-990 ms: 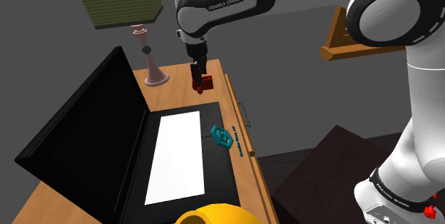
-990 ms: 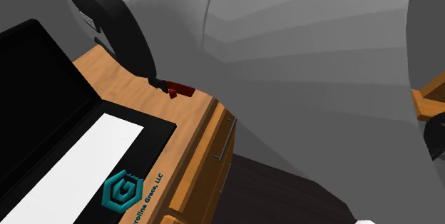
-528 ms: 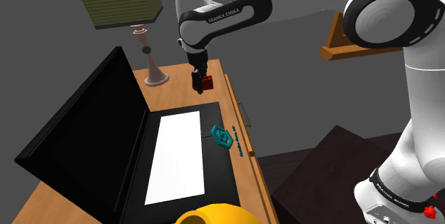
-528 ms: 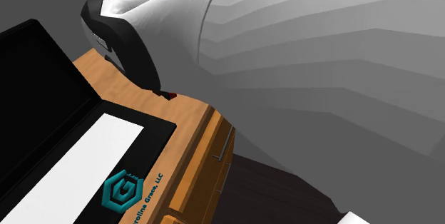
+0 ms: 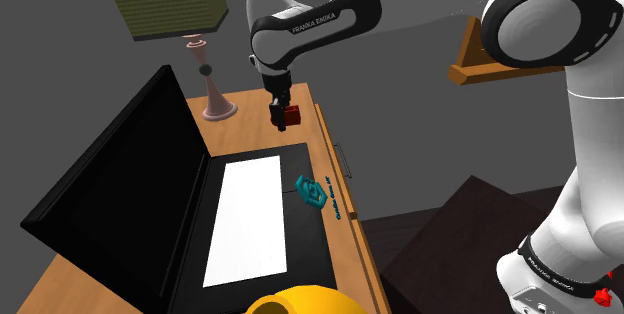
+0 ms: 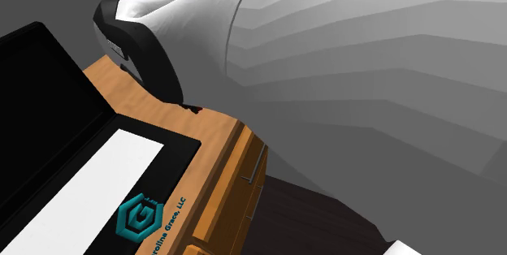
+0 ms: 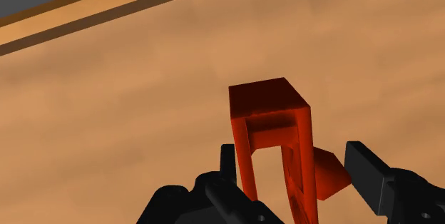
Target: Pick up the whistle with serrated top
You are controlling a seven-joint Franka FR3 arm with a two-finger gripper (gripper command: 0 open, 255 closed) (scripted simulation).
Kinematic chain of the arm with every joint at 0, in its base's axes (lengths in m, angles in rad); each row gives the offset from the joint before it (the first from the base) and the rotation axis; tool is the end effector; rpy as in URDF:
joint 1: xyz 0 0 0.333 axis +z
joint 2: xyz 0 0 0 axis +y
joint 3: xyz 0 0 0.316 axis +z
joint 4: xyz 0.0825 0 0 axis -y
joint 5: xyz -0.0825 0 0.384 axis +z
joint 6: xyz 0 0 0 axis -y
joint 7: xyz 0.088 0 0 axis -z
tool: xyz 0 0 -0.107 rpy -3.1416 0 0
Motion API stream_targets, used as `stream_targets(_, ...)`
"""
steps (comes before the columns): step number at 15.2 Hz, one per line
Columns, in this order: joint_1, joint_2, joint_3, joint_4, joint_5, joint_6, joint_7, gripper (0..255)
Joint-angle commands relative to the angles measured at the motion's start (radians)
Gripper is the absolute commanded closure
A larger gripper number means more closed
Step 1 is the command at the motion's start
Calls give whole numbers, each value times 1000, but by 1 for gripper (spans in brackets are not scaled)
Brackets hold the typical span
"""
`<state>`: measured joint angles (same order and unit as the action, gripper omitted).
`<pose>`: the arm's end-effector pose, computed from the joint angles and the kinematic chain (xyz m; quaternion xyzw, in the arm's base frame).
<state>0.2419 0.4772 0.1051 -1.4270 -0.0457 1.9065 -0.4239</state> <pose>0.6601 0.2220 0.4227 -0.9260 -0.3774 -0.0026 0.0024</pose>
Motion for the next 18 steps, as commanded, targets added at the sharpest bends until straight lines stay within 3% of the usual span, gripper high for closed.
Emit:
stream_targets(1,0,0,0,0,0,0,0,255)
stream_targets(18,5,-6,2,193,2,-199,-2,255)
